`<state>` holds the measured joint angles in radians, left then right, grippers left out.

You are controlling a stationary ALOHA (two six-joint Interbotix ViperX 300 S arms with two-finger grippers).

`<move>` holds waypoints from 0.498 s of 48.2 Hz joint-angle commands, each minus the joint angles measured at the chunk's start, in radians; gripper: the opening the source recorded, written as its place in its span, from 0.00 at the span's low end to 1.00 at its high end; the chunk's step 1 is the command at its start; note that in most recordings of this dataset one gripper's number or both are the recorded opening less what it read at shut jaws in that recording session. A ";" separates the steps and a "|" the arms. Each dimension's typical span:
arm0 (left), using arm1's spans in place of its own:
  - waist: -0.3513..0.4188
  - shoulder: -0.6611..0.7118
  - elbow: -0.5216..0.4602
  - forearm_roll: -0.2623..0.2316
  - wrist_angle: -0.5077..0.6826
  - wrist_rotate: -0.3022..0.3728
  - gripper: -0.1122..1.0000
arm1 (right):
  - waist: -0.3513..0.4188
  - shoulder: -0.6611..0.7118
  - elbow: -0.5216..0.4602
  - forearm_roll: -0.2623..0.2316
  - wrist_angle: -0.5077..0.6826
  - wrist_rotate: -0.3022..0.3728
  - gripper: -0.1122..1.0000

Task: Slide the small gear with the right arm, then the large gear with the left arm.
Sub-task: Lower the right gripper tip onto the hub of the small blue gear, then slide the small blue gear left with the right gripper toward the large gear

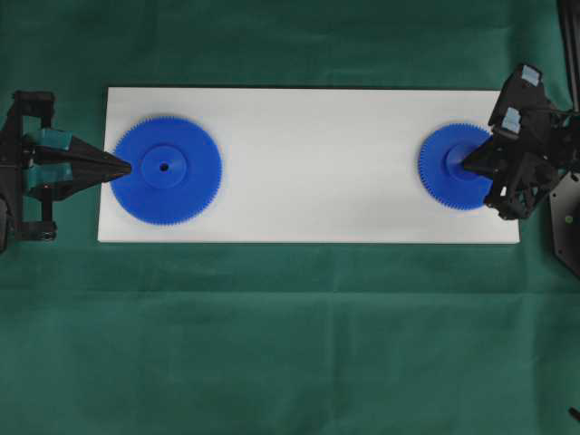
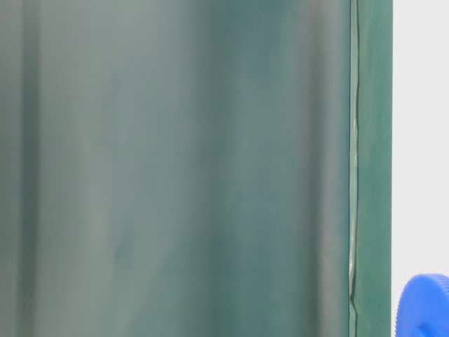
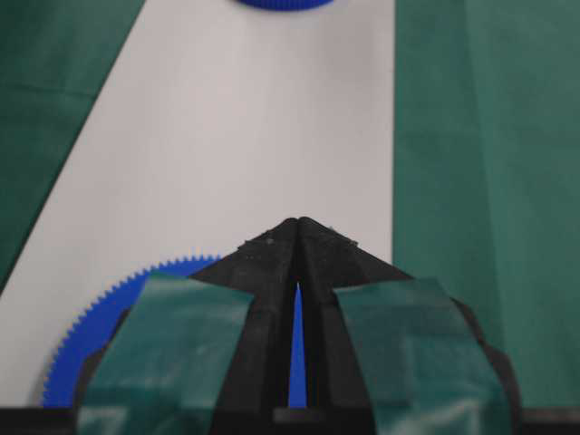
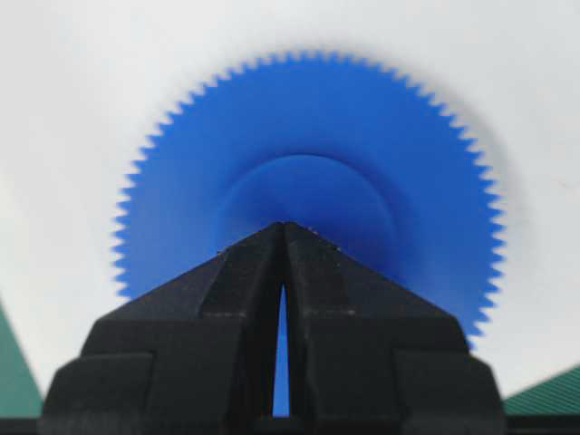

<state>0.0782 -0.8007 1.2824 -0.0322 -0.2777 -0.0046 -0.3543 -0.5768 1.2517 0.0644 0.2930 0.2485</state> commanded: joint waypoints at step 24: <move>0.005 0.006 -0.009 -0.002 0.009 0.000 0.10 | -0.038 0.055 -0.031 -0.014 0.008 0.000 0.55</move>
<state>0.0798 -0.7992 1.2824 -0.0322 -0.2638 -0.0031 -0.3881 -0.5384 1.2395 0.0522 0.2961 0.2470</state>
